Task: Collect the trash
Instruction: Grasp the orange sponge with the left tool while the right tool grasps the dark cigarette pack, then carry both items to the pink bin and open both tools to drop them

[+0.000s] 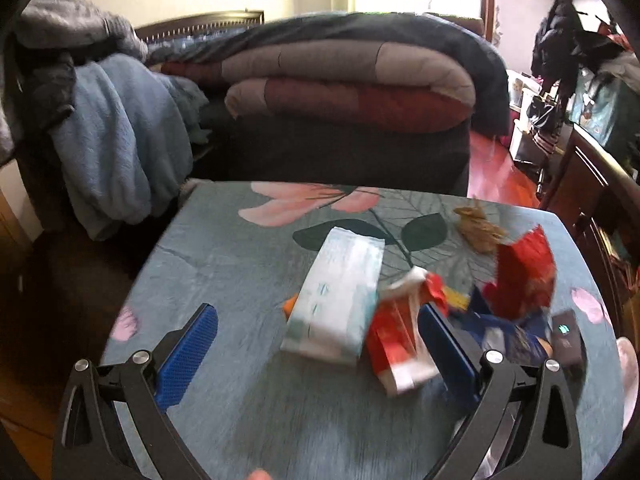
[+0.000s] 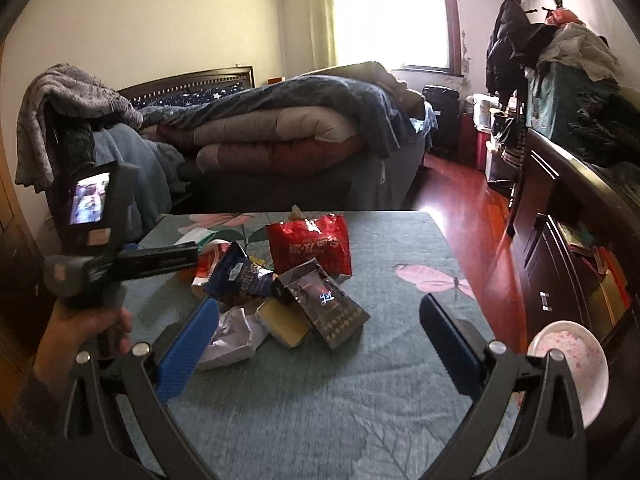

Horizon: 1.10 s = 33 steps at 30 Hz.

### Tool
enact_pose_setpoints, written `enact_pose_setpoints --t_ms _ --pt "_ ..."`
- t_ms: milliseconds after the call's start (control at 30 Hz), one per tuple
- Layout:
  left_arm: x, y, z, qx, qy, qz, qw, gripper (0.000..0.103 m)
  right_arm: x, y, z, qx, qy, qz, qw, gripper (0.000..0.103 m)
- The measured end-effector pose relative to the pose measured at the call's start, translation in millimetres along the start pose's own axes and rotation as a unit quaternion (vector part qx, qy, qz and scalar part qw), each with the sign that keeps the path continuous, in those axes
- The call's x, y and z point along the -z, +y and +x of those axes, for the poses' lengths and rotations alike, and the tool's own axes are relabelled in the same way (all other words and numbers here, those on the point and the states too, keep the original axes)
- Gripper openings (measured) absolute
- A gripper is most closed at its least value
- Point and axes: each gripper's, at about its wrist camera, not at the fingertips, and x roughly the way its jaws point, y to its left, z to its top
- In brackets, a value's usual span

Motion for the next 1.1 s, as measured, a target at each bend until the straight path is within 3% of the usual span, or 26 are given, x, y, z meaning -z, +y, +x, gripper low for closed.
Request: enact_pose_setpoints --t_ms 100,267,533,767,867,1033,1067,1100 --pt "-2 5 15 0.011 0.008 -0.016 0.9998 0.087 -2 1 13 0.000 0.006 -0.005 1.000 0.100" --pt "0 12 27 0.031 0.026 -0.034 0.9986 0.047 -4 3 32 -0.007 0.022 0.000 1.000 0.100" --pt "-1 19 -11 0.023 -0.037 -0.029 0.9986 0.047 -14 -3 86 -0.043 0.077 0.024 0.996 0.100" --pt "6 28 -44 0.026 -0.061 -0.032 0.9973 0.047 -10 1 139 -0.033 0.123 0.001 0.992 0.099" --pt "10 26 -50 0.028 -0.061 -0.026 0.9974 0.047 -8 -5 150 -0.048 0.136 0.018 0.989 0.082" --pt "16 25 -60 0.035 -0.066 -0.027 0.9969 0.047 -9 -4 142 -0.053 0.122 0.012 0.991 0.068" --pt "17 25 -62 0.038 -0.066 -0.030 0.9967 0.047 -10 -4 138 -0.052 0.115 0.006 0.992 0.035" --pt "18 26 -63 0.040 -0.067 -0.032 0.9965 0.047 -11 -4 134 -0.039 0.111 -0.001 0.993 0.030"
